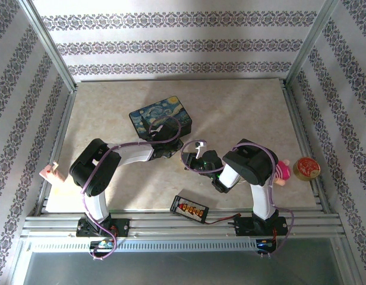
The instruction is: Unlock a padlock with a key
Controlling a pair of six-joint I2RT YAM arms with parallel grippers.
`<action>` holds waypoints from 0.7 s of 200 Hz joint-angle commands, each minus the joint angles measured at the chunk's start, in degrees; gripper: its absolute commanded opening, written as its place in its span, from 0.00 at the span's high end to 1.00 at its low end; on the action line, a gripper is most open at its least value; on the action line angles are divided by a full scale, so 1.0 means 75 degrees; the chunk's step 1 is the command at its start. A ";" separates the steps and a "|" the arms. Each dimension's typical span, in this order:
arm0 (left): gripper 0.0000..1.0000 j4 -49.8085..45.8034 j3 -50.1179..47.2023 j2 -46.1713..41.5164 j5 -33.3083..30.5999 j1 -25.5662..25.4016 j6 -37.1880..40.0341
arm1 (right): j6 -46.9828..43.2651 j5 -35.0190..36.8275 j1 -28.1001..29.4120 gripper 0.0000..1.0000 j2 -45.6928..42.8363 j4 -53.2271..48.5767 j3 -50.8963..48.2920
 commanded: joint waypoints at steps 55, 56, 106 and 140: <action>0.98 0.0383 -0.0314 0.0129 0.1234 -0.0010 -0.0581 | 0.0191 0.0061 0.0022 1.00 0.0308 0.0359 0.0217; 0.98 0.0390 -0.0313 0.0124 0.1237 -0.0010 -0.0583 | 0.0198 0.0067 0.0028 1.00 0.0314 0.0357 0.0221; 0.98 0.0480 -0.0384 0.0098 0.1295 -0.0010 -0.0631 | 0.0356 -0.0009 -0.0048 1.00 0.0507 0.0364 0.0313; 0.98 0.0557 -0.0393 0.0093 0.1347 -0.0010 -0.0666 | 0.0461 -0.0076 -0.0072 1.00 0.0597 0.0343 0.0400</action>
